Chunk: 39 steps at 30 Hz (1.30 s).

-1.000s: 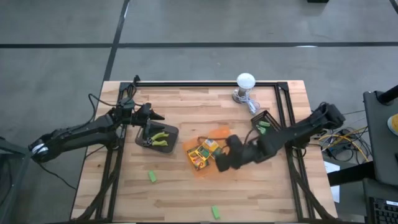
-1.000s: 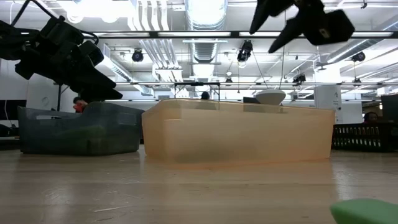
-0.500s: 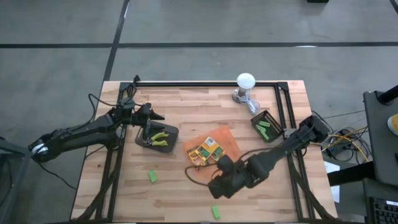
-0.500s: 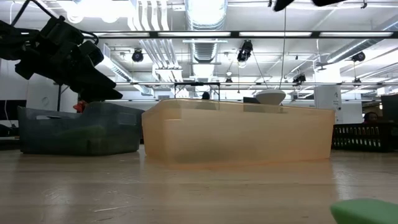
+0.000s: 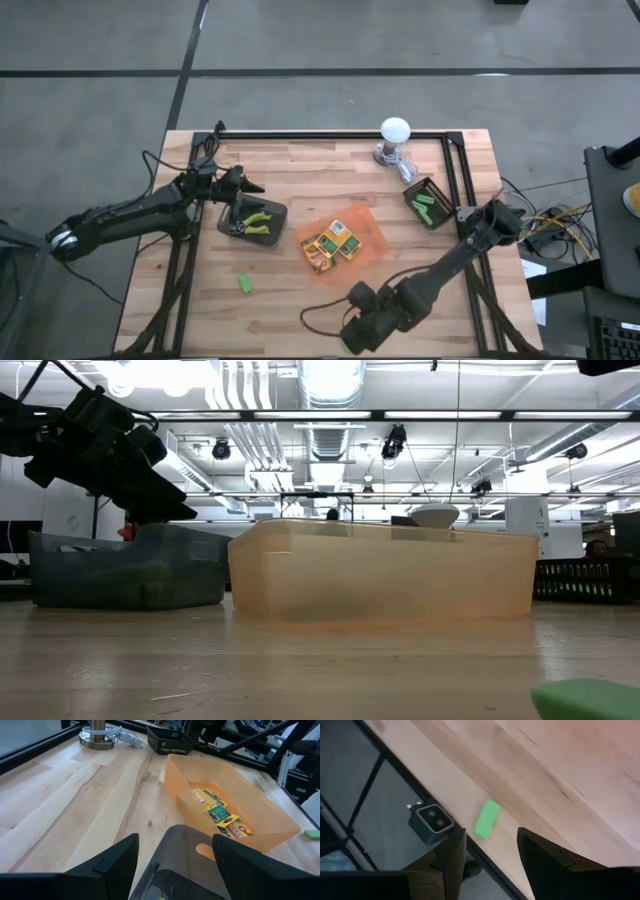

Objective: Pick & Place School Supplies
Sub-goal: Put the right green eraser into the black basket

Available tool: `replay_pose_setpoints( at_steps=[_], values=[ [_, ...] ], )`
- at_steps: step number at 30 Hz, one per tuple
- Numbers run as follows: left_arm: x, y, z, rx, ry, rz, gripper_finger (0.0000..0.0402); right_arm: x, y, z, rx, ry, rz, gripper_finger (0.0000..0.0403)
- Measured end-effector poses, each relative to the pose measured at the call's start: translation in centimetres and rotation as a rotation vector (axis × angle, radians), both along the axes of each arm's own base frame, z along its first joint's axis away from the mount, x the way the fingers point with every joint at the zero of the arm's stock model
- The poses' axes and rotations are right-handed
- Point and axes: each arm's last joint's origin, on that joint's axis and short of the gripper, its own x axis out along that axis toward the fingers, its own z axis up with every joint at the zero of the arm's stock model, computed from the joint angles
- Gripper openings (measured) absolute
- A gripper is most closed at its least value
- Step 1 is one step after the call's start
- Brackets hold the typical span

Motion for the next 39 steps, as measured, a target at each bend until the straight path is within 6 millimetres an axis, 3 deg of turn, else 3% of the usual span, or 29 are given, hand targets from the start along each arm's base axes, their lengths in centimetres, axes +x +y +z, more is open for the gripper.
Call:
replay_pose_setpoints(
  at_steps=[10, 16, 21, 31, 39],
  values=[
    [0.0, 0.0, 0.0, 0.001, -0.001, 0.0, 0.0259, -0.8, 3.3, -0.3, -0.046, -0.221, 0.055, 0.0166],
    [0.0, 0.0, 0.0, 0.0, 0.0, 0.0, 0.0259, -1.3, 4.0, -0.1, -0.062, -0.288, -0.013, 0.0166],
    [0.0, 0.0, 0.0, 0.0, 0.0, 0.0, 0.0259, -1.2, 4.9, 0.2, -0.084, -0.396, 0.109, 0.0166],
    [0.0, 0.0, 0.0, 0.0, 0.0, 0.0, 0.0259, -0.7, 5.2, -1.8, -0.069, -0.608, 0.177, 0.0166],
    [0.0, 0.0, 0.0, 0.0, 0.0, 0.0, 0.0259, 0.4, 2.6, -3.9, 0.043, -0.772, 0.24, 0.0166]
  ],
)
